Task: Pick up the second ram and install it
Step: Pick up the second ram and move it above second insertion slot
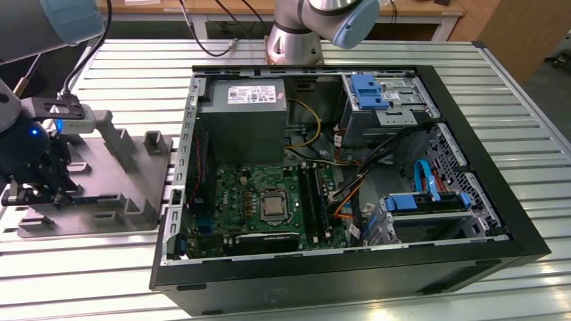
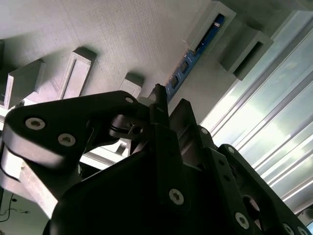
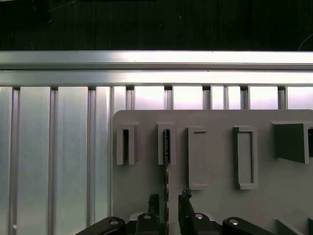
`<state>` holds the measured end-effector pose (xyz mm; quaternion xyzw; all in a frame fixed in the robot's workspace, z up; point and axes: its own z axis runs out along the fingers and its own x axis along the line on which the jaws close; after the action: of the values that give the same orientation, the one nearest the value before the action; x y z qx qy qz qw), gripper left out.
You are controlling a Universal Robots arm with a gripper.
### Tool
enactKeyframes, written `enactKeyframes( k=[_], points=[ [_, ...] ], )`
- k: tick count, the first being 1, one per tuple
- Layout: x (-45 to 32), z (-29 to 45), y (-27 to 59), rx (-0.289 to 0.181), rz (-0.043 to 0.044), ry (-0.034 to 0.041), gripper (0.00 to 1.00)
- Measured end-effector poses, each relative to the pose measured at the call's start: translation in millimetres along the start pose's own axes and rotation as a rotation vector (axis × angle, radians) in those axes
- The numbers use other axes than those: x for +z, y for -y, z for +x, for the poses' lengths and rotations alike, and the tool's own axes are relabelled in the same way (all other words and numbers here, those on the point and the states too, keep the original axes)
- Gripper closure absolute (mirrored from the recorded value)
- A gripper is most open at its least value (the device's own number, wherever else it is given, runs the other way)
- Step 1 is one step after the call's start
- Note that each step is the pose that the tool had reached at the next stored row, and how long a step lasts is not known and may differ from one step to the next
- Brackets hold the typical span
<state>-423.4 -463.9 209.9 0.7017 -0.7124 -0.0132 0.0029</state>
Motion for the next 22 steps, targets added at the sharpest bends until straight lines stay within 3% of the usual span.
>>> enactKeyframes(
  k=[16,22],
  points=[
    [11.4,0.2,-1.5,-0.007,-0.0004,-0.0033,0.71],
    [11.6,-2.0,-1.7,-0.007,-0.0006,-0.0035,0.71]
  ],
)
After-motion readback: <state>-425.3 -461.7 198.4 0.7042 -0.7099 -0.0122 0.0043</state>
